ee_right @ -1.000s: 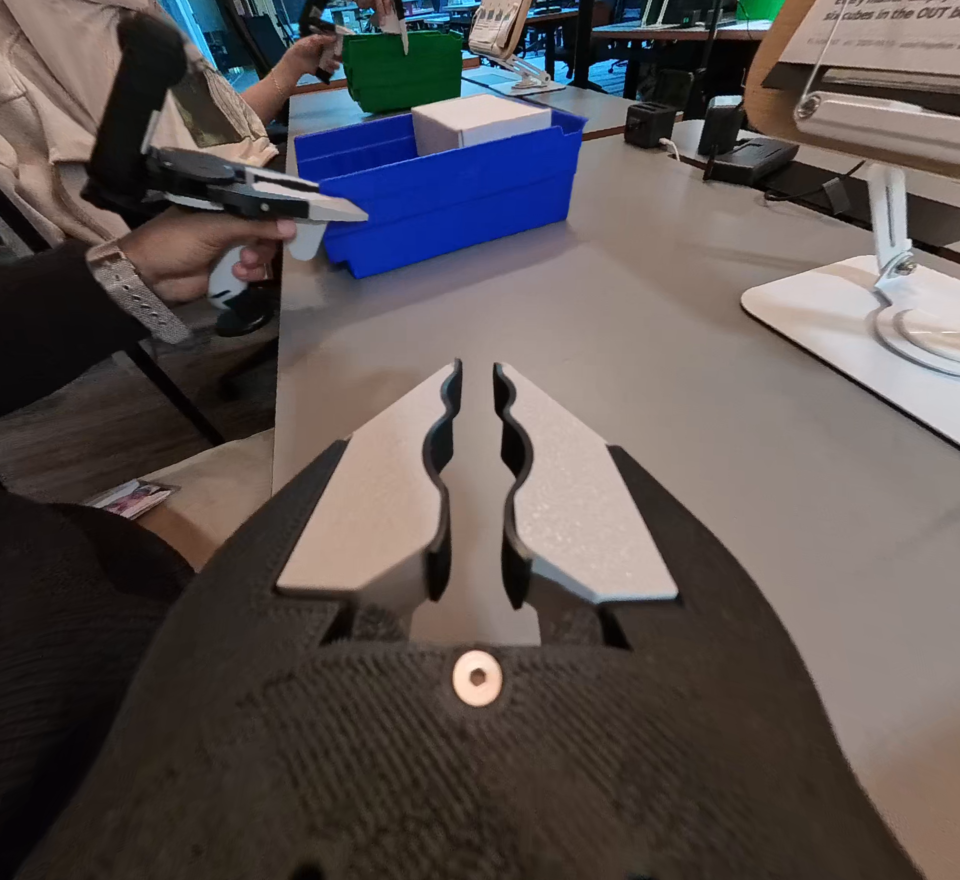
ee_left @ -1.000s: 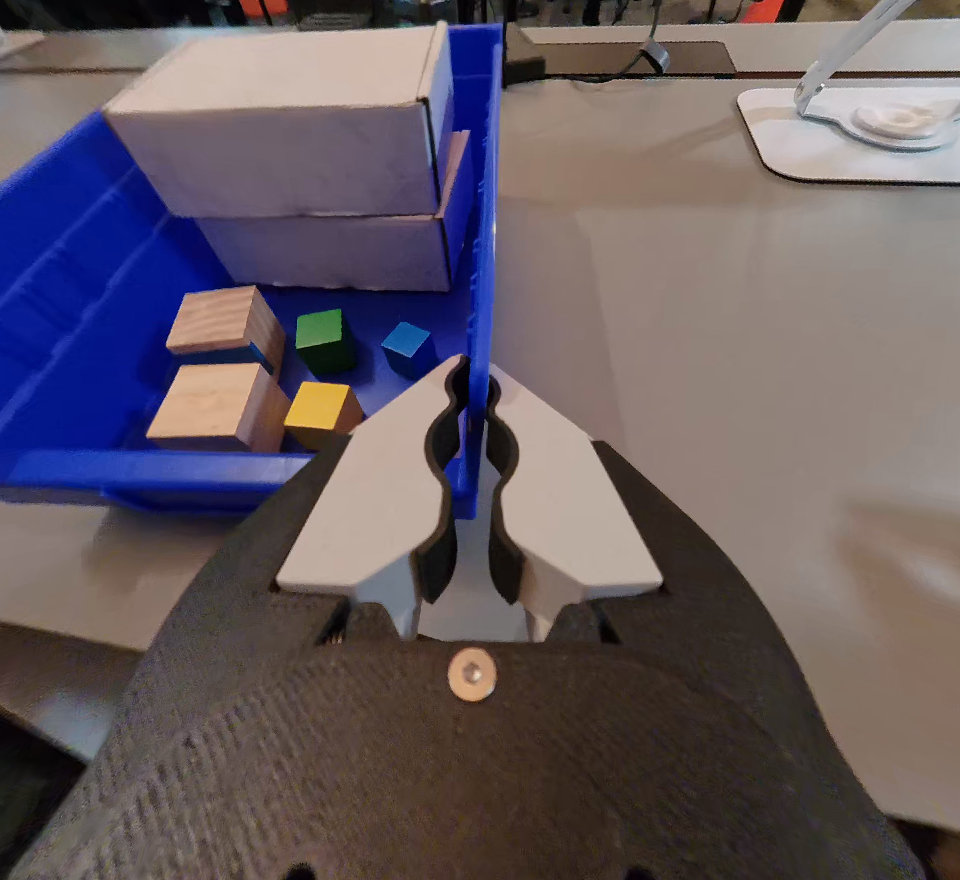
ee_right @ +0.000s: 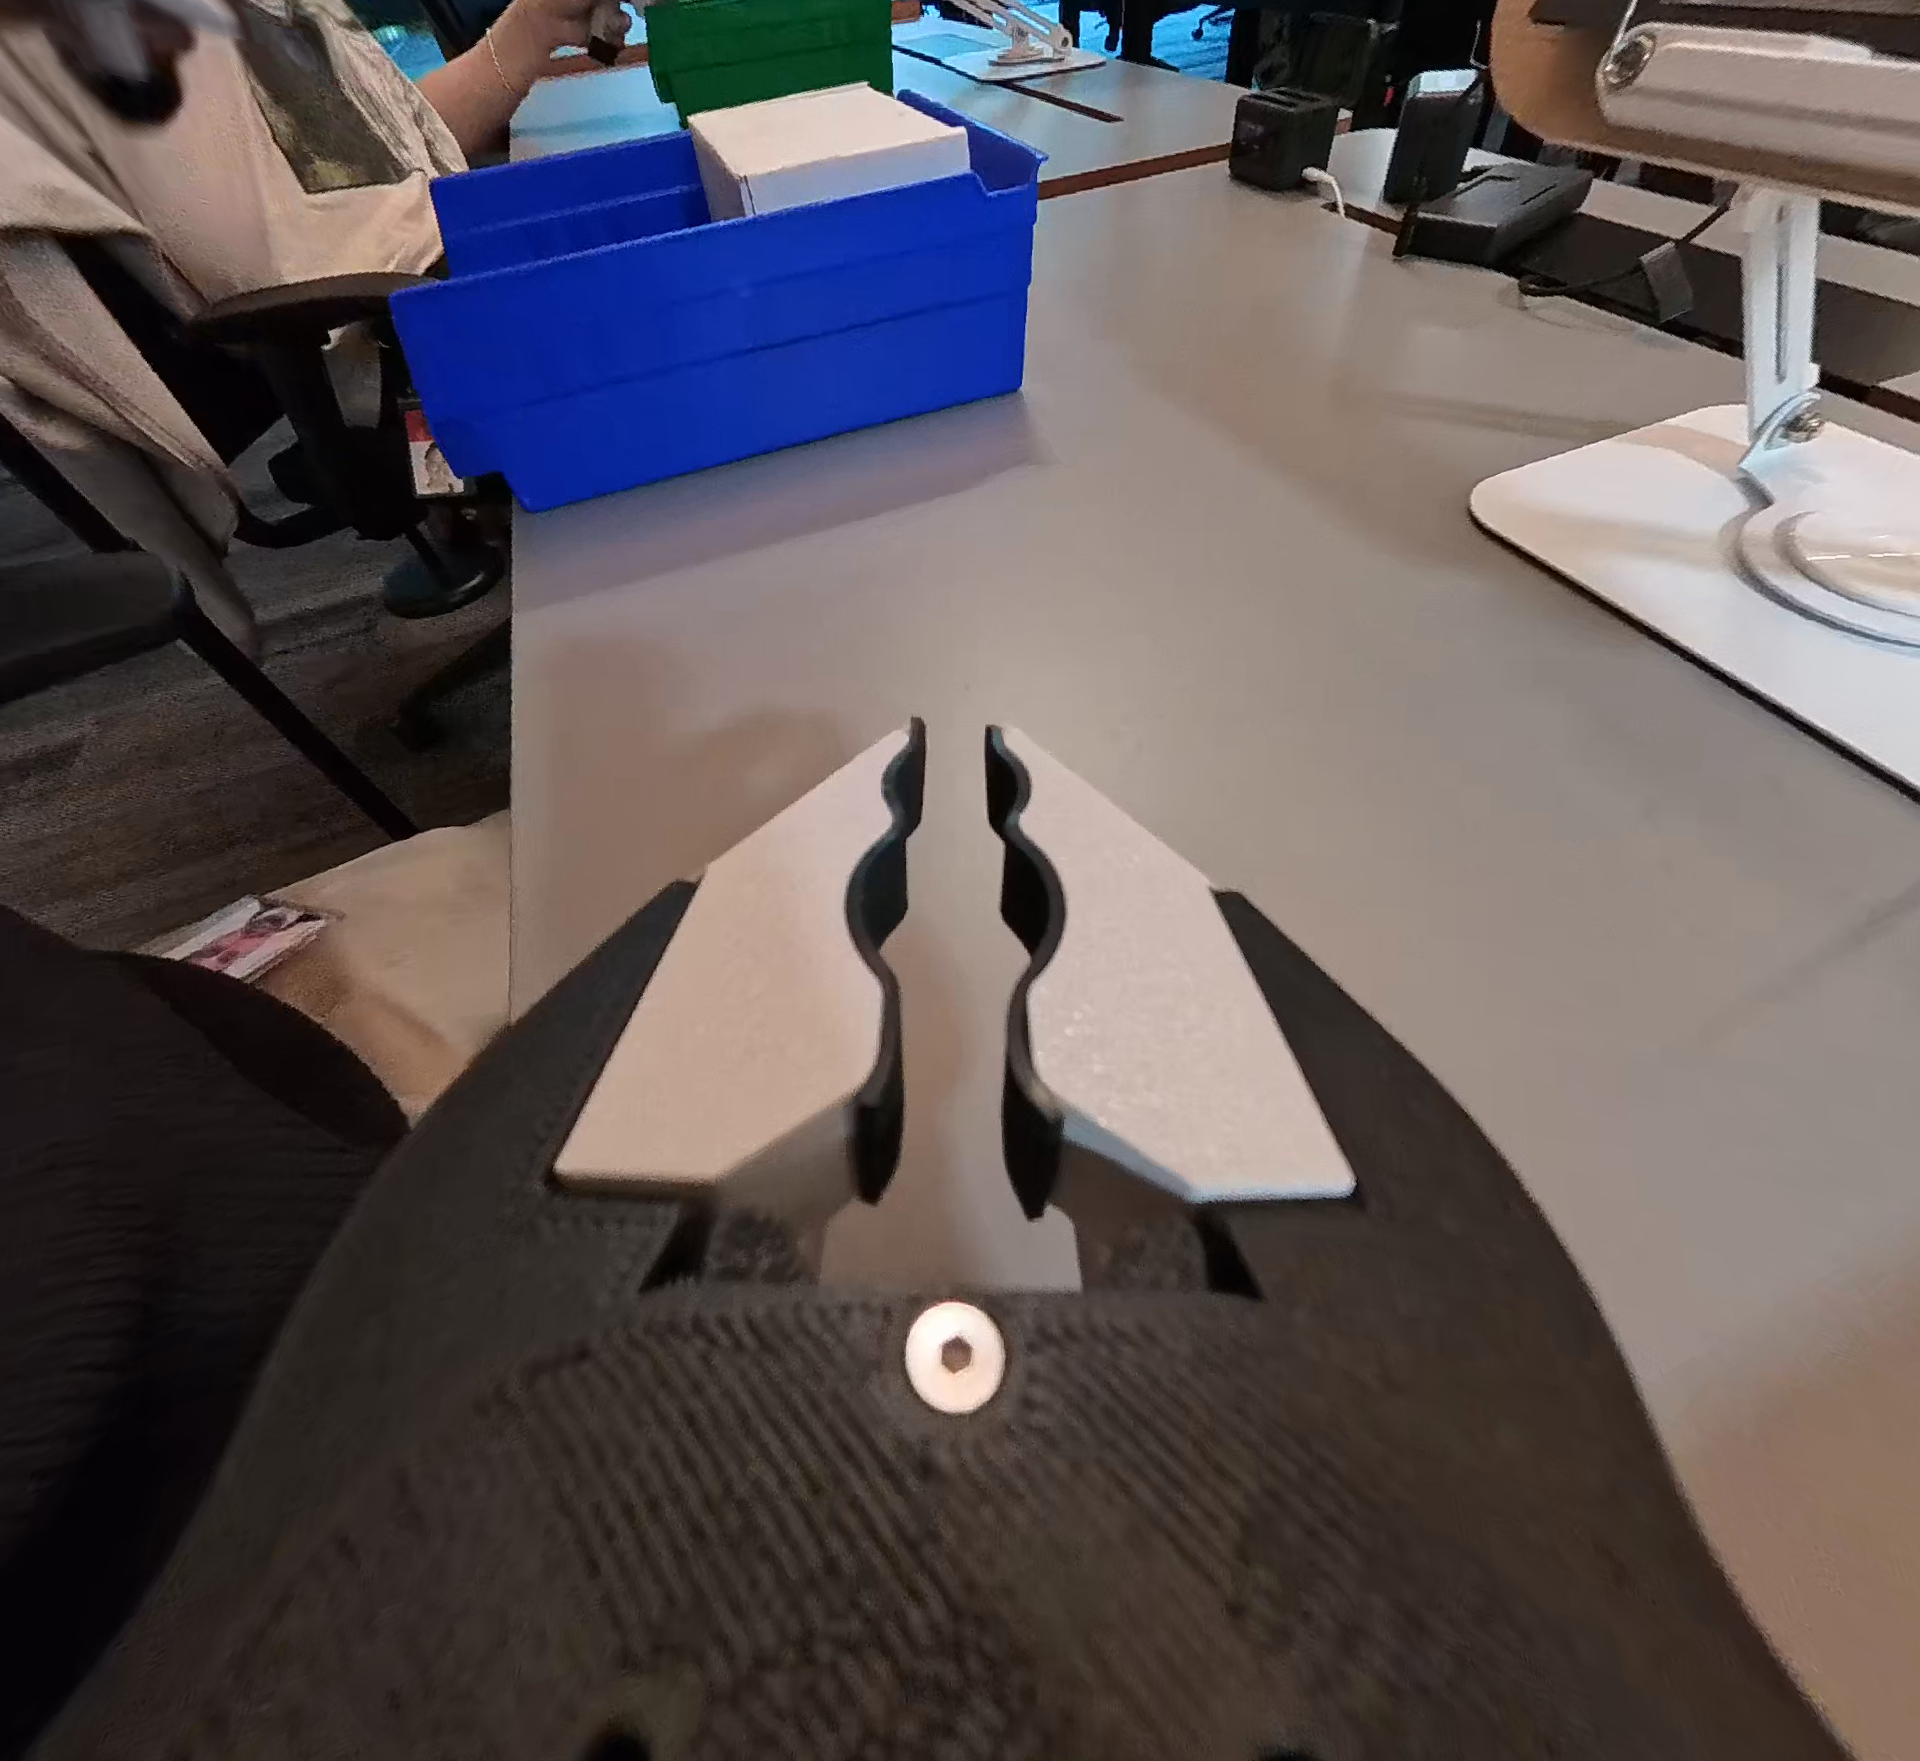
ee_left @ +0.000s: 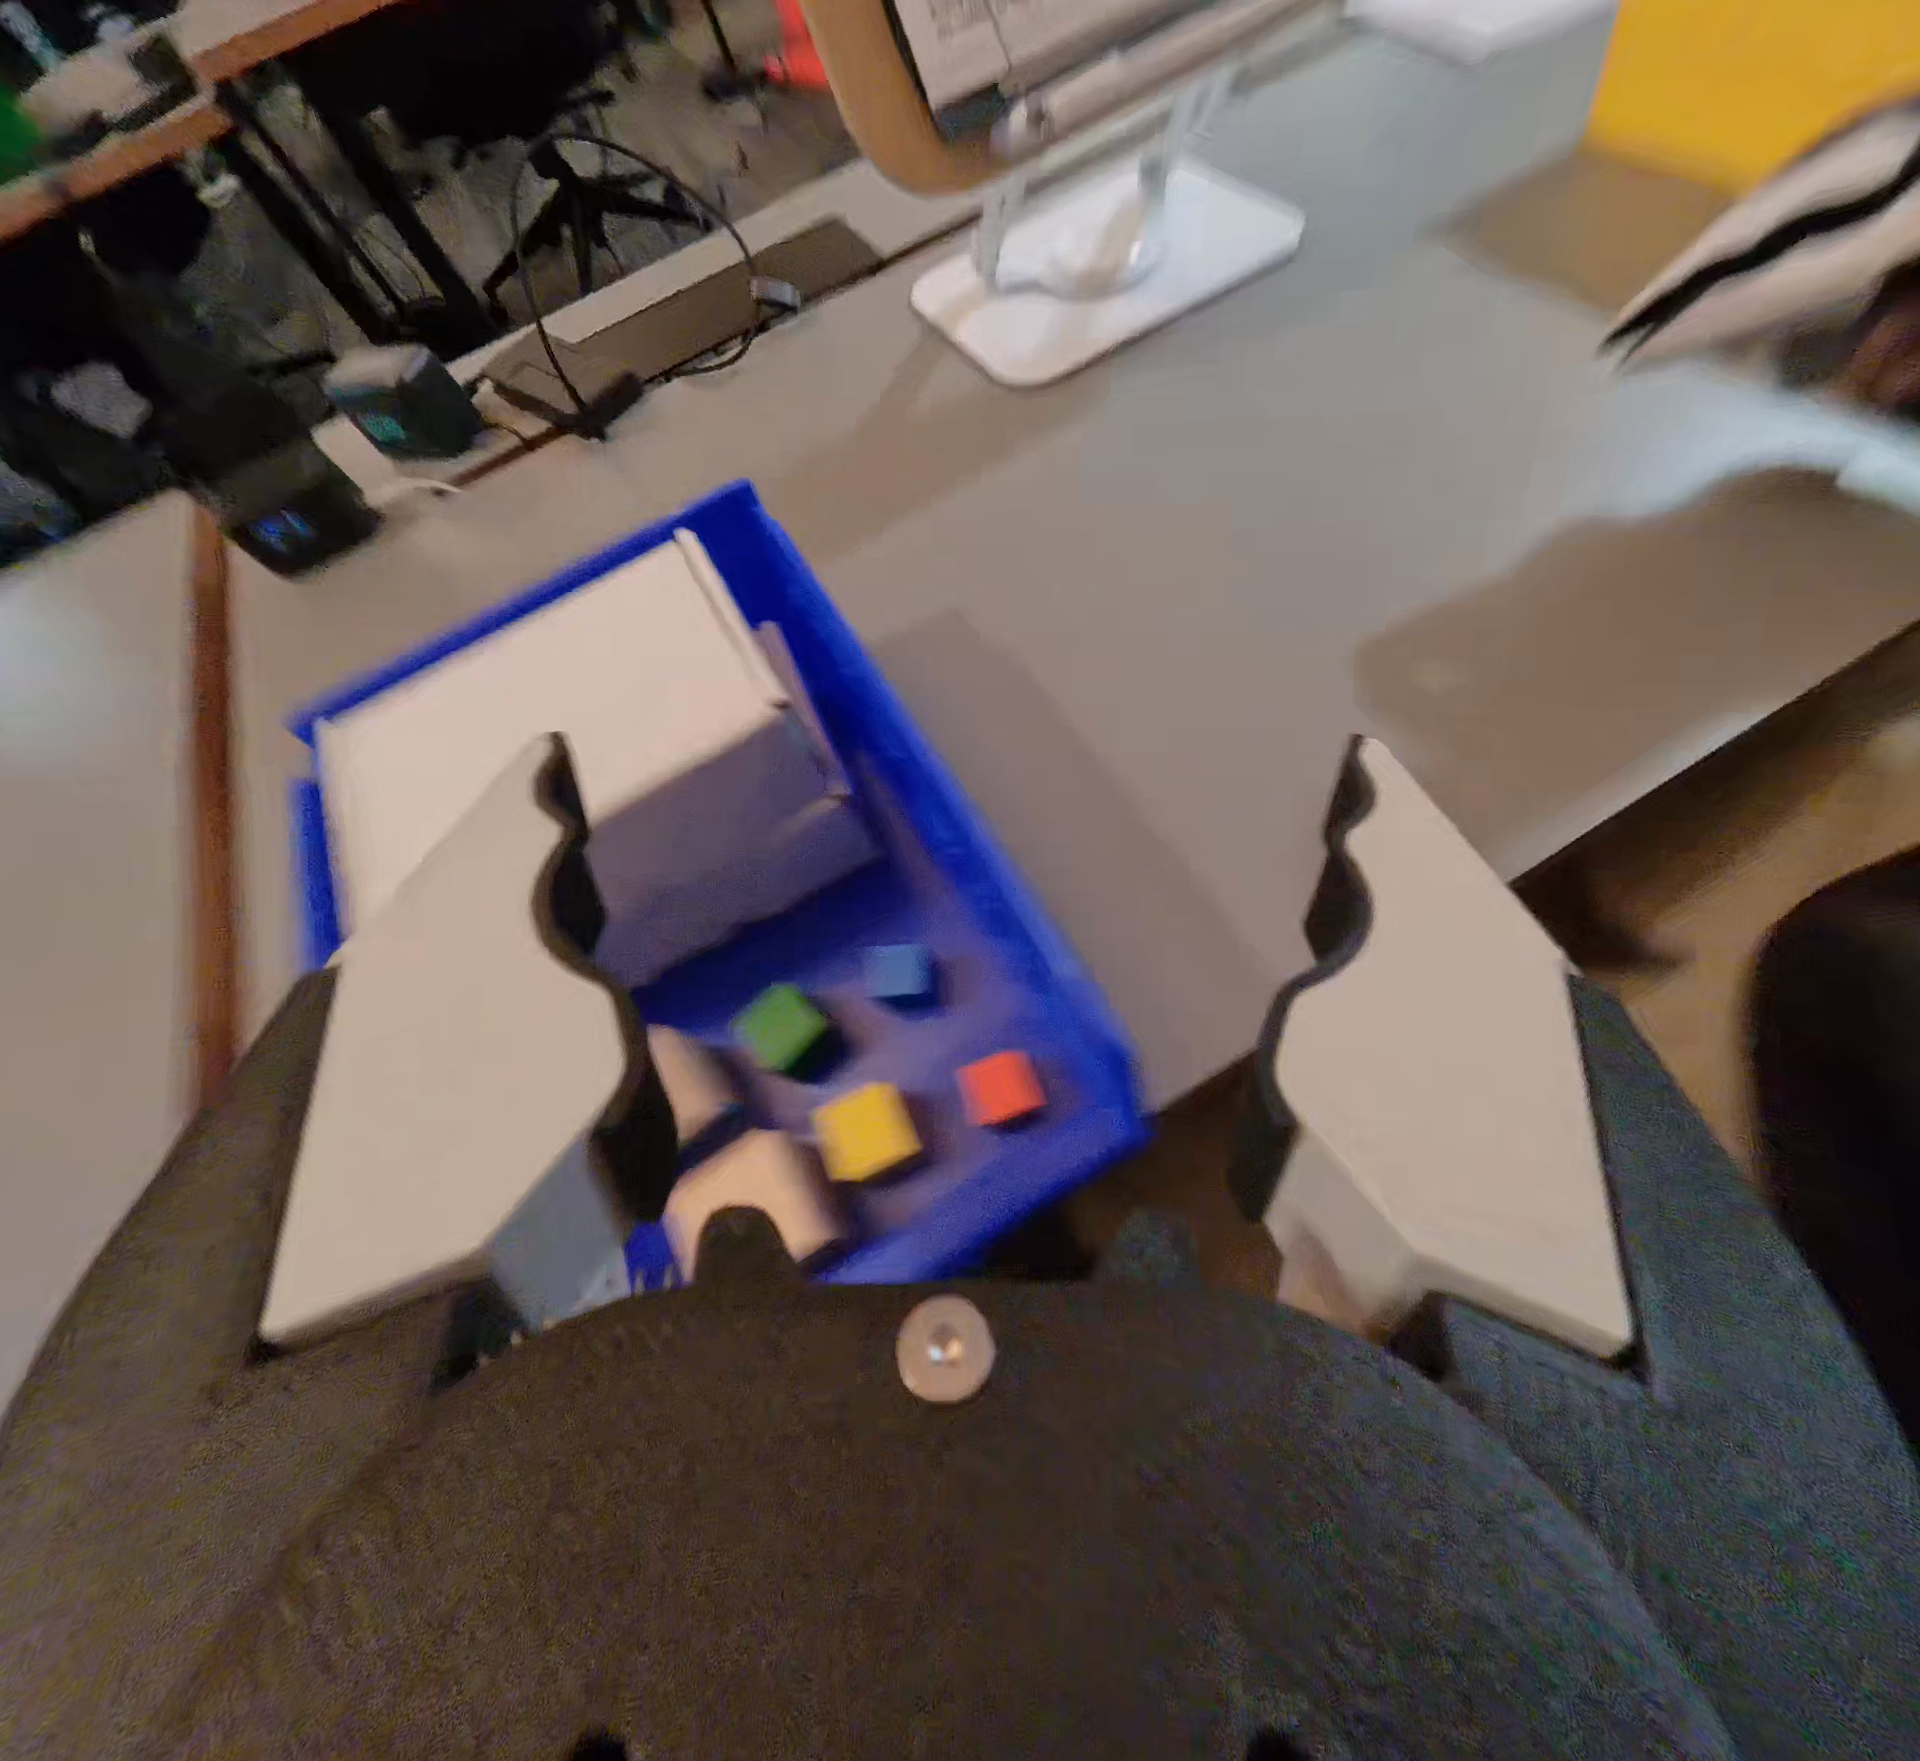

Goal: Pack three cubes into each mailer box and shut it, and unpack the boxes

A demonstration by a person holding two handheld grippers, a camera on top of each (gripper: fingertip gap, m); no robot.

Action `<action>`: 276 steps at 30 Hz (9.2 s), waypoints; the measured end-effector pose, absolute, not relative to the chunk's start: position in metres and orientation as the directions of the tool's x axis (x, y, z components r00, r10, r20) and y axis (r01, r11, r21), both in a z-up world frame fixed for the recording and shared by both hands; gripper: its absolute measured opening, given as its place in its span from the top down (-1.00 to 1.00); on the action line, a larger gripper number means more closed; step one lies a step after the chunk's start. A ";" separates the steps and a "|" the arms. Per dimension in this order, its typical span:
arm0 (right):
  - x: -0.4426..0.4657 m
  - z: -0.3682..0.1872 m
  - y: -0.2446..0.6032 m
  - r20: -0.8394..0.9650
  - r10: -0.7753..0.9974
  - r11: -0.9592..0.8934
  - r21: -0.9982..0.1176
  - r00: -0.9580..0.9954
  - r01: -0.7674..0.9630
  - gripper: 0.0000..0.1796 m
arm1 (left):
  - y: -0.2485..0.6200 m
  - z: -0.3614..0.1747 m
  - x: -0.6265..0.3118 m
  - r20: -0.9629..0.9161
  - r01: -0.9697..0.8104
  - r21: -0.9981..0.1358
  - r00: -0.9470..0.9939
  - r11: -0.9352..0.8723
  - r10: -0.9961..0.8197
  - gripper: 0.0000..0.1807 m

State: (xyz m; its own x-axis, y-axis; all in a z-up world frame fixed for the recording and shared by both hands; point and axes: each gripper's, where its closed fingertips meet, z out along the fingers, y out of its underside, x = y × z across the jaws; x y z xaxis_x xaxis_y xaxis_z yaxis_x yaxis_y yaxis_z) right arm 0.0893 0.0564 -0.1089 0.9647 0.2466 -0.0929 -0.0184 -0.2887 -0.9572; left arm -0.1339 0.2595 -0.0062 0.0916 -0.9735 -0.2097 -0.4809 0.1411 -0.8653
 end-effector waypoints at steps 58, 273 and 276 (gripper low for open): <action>0.083 -0.080 0.029 0.952 -0.073 -0.180 -0.307 0.299 0.935 0.26 | 0.073 -0.124 0.080 -0.036 -0.346 -0.292 -0.928 0.892 -0.372 -0.41; 0.066 -0.148 -0.039 0.424 0.123 -0.366 -0.821 0.898 0.438 0.90 | 0.164 -0.111 0.216 -0.535 -0.331 -0.794 -0.021 0.510 -0.845 0.62; 0.070 -0.147 -0.037 0.437 0.106 -0.365 -0.819 0.893 0.444 0.89 | 0.161 -0.090 0.209 -0.549 -0.270 -0.808 0.019 0.524 -0.836 0.66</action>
State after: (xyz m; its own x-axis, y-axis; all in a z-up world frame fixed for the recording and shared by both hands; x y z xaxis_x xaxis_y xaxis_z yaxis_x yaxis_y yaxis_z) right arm 0.0697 -0.0372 -0.1467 0.8931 0.1062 0.4371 0.4440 -0.3645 -0.8185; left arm 0.2092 0.1606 -0.0903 0.0191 -0.8358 -0.5487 -0.2696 0.5241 -0.8078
